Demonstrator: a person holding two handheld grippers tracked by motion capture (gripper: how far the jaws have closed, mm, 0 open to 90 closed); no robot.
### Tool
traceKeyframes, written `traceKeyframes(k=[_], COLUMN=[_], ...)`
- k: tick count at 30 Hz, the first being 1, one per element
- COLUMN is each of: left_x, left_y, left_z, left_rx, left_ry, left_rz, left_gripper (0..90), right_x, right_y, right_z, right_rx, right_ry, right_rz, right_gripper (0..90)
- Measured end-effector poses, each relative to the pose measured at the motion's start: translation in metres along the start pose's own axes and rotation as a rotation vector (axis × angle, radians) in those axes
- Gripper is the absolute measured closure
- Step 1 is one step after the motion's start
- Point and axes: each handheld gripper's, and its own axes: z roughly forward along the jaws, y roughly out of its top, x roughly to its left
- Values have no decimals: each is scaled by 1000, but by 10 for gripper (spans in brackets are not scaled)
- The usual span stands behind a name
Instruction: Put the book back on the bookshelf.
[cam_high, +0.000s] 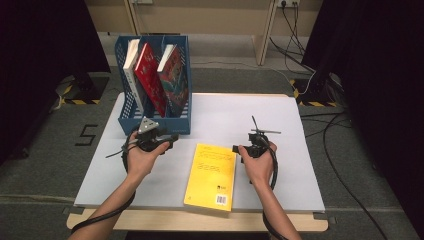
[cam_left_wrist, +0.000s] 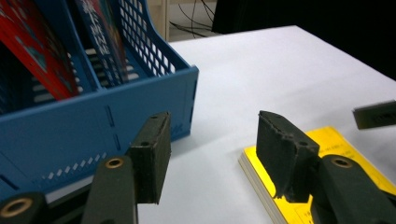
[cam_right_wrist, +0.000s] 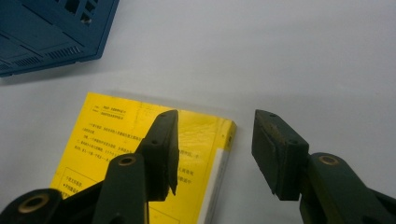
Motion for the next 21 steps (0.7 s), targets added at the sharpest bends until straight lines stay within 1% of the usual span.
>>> traceKeyframes(k=[1, 3, 5, 7, 10, 16, 17, 21], left_x=[-2, -6, -10, -13, -18, -27, -28, -31], left_y=[-3, -8, -13, -18, -25, -32, -34, -40], left_z=[1, 3, 6, 10, 15, 22, 24, 34], left_rx=[8, 29, 49, 68, 89, 121, 127, 161], left_ry=[-9, -32, -45, -63, -78, -113, -121, -134], left_rz=[6, 4, 15, 18, 25, 31, 23, 17], left_gripper=[439, 438, 437, 438, 438, 438, 438, 438], right_x=[1, 1, 2, 2, 3, 0, 1, 2], right_y=[2, 4, 7, 8, 9, 9, 10, 10], right_z=[3, 7, 12, 17, 23, 29, 30, 33], right_rx=[5, 20, 35, 59, 94, 112, 117, 124], right_ry=[1, 2, 5, 9, 10, 3, 3, 10], right_rz=[-4, -4, 2, 4, 4, 7, 10, 1], right_gripper=[517, 515, 509, 503, 497, 491, 491, 483])
